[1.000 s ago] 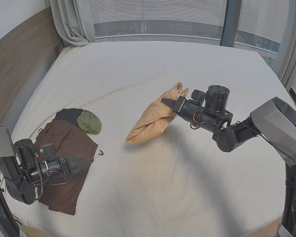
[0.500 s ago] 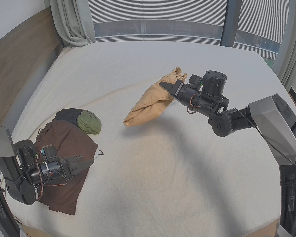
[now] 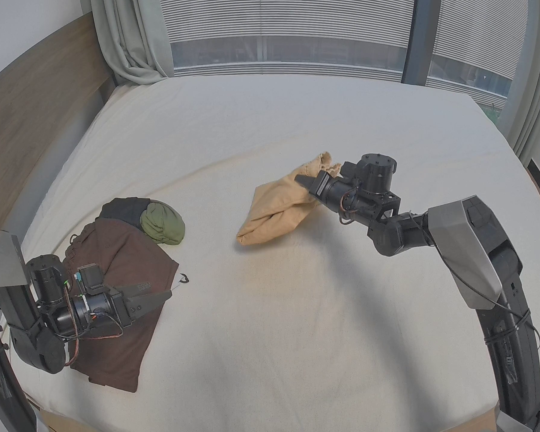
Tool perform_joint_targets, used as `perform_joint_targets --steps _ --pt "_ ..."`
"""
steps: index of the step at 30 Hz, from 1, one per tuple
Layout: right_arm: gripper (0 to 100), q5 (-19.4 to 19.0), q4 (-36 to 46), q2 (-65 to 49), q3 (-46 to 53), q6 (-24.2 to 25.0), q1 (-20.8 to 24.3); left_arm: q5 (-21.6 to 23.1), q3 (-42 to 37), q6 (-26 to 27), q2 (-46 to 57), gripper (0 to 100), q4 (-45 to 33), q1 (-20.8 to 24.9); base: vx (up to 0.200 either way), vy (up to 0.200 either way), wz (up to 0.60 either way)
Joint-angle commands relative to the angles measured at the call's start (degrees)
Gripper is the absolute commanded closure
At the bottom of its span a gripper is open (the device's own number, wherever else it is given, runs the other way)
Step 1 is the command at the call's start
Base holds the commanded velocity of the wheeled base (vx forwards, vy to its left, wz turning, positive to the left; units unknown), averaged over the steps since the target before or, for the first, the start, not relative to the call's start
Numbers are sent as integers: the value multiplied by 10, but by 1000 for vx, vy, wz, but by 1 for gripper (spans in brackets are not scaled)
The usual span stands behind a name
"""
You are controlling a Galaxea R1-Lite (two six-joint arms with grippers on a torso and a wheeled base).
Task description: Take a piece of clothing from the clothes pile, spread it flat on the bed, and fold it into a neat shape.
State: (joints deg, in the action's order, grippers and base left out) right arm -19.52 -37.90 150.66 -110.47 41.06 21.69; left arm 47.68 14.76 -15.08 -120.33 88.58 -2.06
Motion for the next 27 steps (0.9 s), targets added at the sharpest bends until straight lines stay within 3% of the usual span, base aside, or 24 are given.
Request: perform_joint_targets --steps 1,11,21,22,27 --pt "100 1 5 17 51 -2 -15 0 0 0 -1 0 0 0 0 0 0" --pt "100 14 -14 -23 208 -22 -25 2 1 -1 -1 0 0 0 0 0 0" --pt "100 22 -54 -5 240 -22 -26 2 2 -1 -1 0 0 0 0 0 0" --pt "0 27 -59 -3 240 -26 -25 2 2 -1 -1 0 0 0 0 0 0" --pt "0 35 -79 -6 243 -31 -26 2 2 -1 0 0 1 0 0 0 0"
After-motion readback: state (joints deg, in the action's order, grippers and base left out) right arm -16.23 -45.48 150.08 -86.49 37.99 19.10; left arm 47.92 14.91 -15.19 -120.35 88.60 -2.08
